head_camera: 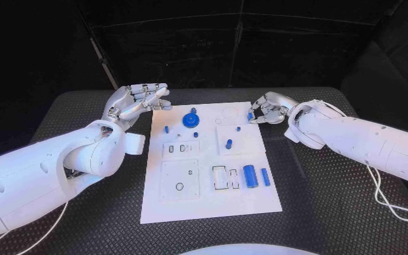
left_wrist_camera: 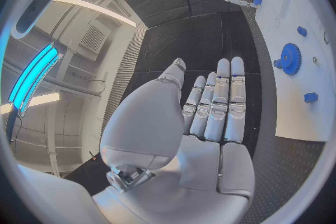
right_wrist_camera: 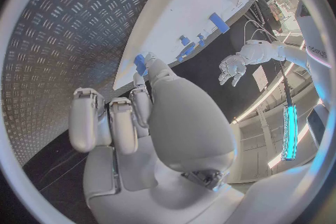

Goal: Assemble the parts on the task board

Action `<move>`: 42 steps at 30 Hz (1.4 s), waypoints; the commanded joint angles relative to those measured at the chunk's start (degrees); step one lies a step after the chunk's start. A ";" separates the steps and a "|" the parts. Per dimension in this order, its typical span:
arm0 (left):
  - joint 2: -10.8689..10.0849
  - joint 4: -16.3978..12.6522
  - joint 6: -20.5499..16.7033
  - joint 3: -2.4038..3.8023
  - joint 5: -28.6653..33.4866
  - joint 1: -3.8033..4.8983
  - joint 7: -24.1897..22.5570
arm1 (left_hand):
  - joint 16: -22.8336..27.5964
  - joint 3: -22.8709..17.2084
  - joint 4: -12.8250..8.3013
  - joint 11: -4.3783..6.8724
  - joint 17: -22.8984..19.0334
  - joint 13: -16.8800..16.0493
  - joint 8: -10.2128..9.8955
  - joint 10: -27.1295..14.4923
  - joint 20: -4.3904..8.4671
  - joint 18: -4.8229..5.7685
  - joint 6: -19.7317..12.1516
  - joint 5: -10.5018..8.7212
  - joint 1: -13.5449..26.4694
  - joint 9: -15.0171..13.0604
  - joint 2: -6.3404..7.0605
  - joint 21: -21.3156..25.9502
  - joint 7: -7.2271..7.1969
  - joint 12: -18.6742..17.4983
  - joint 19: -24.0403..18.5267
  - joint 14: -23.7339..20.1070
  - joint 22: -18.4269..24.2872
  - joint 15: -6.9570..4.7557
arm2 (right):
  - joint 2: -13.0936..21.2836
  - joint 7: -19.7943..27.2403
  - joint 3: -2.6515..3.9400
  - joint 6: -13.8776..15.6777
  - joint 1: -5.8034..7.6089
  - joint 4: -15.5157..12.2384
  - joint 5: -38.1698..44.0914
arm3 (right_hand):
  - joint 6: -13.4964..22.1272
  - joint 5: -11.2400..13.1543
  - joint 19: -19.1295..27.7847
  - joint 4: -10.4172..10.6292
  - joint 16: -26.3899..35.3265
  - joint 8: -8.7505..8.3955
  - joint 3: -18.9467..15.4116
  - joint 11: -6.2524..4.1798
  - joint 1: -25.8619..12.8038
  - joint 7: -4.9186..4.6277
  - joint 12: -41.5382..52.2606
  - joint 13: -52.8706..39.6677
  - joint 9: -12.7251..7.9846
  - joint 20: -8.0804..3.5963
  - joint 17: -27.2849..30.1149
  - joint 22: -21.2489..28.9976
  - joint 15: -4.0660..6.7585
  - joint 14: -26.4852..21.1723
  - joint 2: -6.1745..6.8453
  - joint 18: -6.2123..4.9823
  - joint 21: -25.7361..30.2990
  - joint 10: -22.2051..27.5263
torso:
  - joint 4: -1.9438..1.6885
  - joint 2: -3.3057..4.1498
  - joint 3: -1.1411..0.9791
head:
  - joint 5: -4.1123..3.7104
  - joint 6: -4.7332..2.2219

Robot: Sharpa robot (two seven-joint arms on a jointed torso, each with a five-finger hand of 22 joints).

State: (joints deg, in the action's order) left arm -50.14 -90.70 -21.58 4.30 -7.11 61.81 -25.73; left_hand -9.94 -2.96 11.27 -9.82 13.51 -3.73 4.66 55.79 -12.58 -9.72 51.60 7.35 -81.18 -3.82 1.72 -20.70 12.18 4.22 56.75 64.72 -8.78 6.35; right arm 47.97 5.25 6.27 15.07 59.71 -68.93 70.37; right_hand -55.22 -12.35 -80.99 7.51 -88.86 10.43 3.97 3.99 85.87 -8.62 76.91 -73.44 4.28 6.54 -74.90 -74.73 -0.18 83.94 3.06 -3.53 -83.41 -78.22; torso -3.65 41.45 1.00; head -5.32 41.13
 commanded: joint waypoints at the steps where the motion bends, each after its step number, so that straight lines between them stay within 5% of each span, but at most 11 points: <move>1: 0.05 -0.02 0.58 0.06 0.00 0.05 0.05 | 0.25 -0.04 -0.38 -0.04 0.09 0.08 -0.27 0.07 0.04 -0.65 0.32 -0.17 0.05 0.05 -0.45 0.31 0.20 -0.39 -0.39 -0.21 0.04 0.26 | -0.17 0.23 0.04 -0.62 0.09 0.02 0.39 | -0.48 0.11 -0.11 -0.06 -0.22 0.15 0.16 -0.26 -0.02 -0.02 0.10 -0.02 -0.07 -0.47 -13.01 -0.05 0.48 5.57 -0.36 0.29 -0.28 -0.27 | -0.06 0.01 0.02 | -0.03 0.04; 20: -0.16 0.02 1.09 0.06 0.00 0.04 0.56 | 0.38 0.03 -0.49 -0.15 0.20 0.11 -0.47 -0.18 0.00 -0.64 0.14 -0.18 0.06 0.09 -0.48 0.34 0.38 -0.51 -0.43 -0.20 0.07 0.31 | -1.06 -0.84 0.04 -0.72 0.09 0.70 1.79 | -3.07 0.14 -0.38 -0.46 -0.30 0.75 1.22 -0.91 -0.28 0.77 0.35 -0.41 -0.04 -0.95 -13.19 -0.48 1.02 5.62 -1.10 0.38 -0.46 -0.69 | -0.06 0.00 0.00 | 0.11 0.33; 31: -0.30 -0.04 1.17 0.06 0.00 0.04 0.62 | 0.42 0.05 -0.51 -0.18 0.23 0.12 -0.52 -0.26 -0.01 -0.64 0.08 -0.18 0.06 0.10 -0.50 0.35 0.40 -0.54 -0.45 -0.20 0.08 0.33 | -1.11 -0.15 0.04 1.67 0.09 0.41 2.17 | -6.33 0.50 -0.85 -1.11 -0.40 2.03 3.47 -2.16 -0.32 2.21 0.65 -0.99 0.17 -1.93 -13.45 -1.24 2.09 5.68 -3.33 0.53 -0.77 -1.39 | -0.04 -0.05 0.02 | 0.09 0.35; 36: -0.43 -0.09 1.12 0.06 0.00 0.04 0.61 | 0.44 0.06 -0.53 -0.19 0.24 0.12 -0.54 -0.28 -0.02 -0.64 0.06 -0.18 0.06 0.10 -0.51 0.35 0.40 -0.55 -0.45 -0.19 0.09 0.34 | -0.62 -0.52 0.05 3.63 0.09 -1.18 2.20 | -6.76 1.07 -1.01 -1.53 -0.45 2.23 4.28 -2.43 -0.21 2.49 0.81 -1.29 0.18 -2.21 -13.56 -1.48 2.35 5.71 -3.91 0.59 -0.87 -1.69 | -0.04 -0.04 -0.07 | 0.37 0.42; 42: -0.85 -0.13 0.99 0.06 0.00 0.04 0.66 | 0.44 0.06 -0.53 -0.19 0.24 0.12 -0.54 -0.28 -0.02 -0.64 0.06 -0.18 0.06 0.10 -0.51 0.35 0.40 -0.55 -0.45 -0.19 0.09 0.34 | 1.30 -2.36 0.09 5.46 0.13 -6.39 2.21 | -6.80 1.17 -1.01 -1.65 -0.46 2.25 4.48 -2.47 -0.19 2.53 0.75 -1.26 0.17 -2.27 -13.59 -1.48 2.40 5.72 -4.01 0.59 -0.87 -1.69 | 0.01 -0.22 0.05 | 0.60 0.29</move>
State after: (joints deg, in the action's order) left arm -50.97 -90.71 -21.09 4.30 -7.11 61.79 -25.05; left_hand -9.71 -2.80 11.12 -9.82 13.70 -3.68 4.45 55.79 -12.58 -9.72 51.60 7.35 -81.18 -3.82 1.72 -20.70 12.18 3.99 56.75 64.72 -8.74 6.35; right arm 49.07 4.01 6.28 17.83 59.71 -74.32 72.27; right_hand -60.47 -11.31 -82.10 5.84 -89.08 12.15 8.21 1.83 84.86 -7.26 77.70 -74.79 4.16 4.60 -74.93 -74.94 1.86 83.94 0.36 -3.55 -83.94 -79.94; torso -3.68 41.34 0.97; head -4.80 41.45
